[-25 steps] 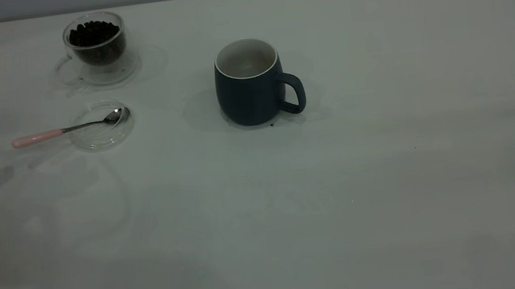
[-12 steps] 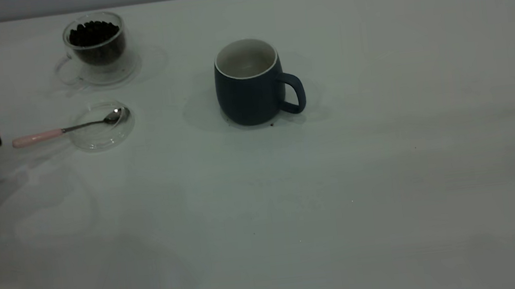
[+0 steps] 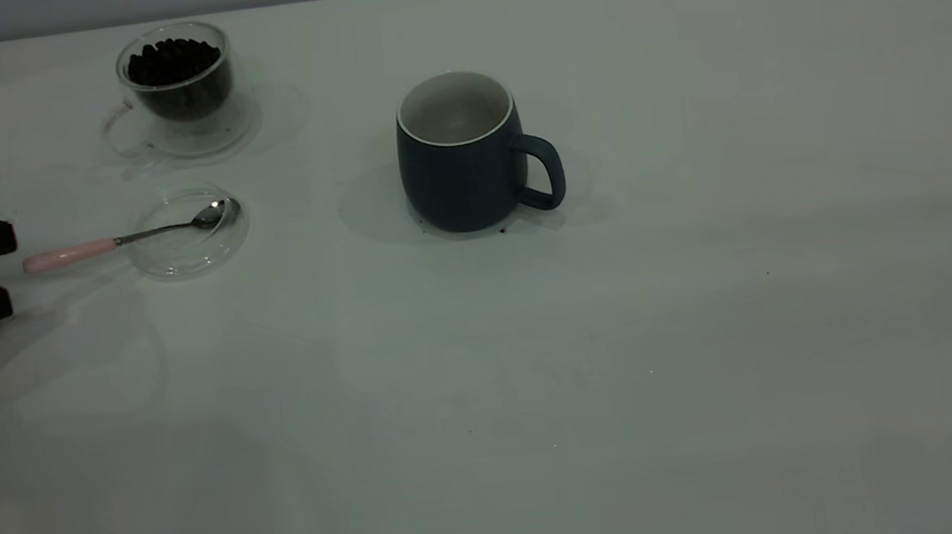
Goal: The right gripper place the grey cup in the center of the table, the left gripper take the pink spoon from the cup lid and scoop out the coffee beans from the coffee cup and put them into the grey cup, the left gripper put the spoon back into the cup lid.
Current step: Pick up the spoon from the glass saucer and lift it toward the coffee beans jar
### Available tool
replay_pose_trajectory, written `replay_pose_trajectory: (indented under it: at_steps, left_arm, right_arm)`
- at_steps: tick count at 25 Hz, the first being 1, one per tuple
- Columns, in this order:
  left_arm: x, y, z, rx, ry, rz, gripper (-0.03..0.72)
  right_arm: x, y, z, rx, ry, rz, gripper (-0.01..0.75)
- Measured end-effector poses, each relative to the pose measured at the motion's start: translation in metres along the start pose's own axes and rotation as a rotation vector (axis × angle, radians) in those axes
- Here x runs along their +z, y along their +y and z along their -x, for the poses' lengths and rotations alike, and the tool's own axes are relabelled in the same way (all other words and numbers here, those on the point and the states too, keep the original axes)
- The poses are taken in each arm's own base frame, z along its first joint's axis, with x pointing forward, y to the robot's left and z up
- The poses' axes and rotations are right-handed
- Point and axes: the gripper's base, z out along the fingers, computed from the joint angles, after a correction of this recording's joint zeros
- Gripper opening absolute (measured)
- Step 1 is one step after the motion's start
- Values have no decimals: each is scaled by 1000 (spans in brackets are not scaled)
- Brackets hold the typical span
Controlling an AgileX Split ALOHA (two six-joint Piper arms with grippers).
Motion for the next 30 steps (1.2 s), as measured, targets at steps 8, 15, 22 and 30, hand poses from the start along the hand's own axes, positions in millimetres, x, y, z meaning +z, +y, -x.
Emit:
replay_pose_trajectory:
  at_steps: [8, 15, 22, 30]
  left_arm:
    - [19, -8, 15, 0, 105, 18, 703]
    - [34, -4, 12, 3, 102, 2, 667]
    - [34, -5, 17, 7, 56, -8, 513]
    - [34, -8, 17, 4, 50, -40, 432]
  right_arm:
    - [0, 0, 0, 0, 0, -1, 591]
    - [0, 0, 0, 0, 0, -1, 591]
    - [0, 0, 0, 0, 0, -1, 591]
    - [0, 0, 0, 0, 0, -1, 591]
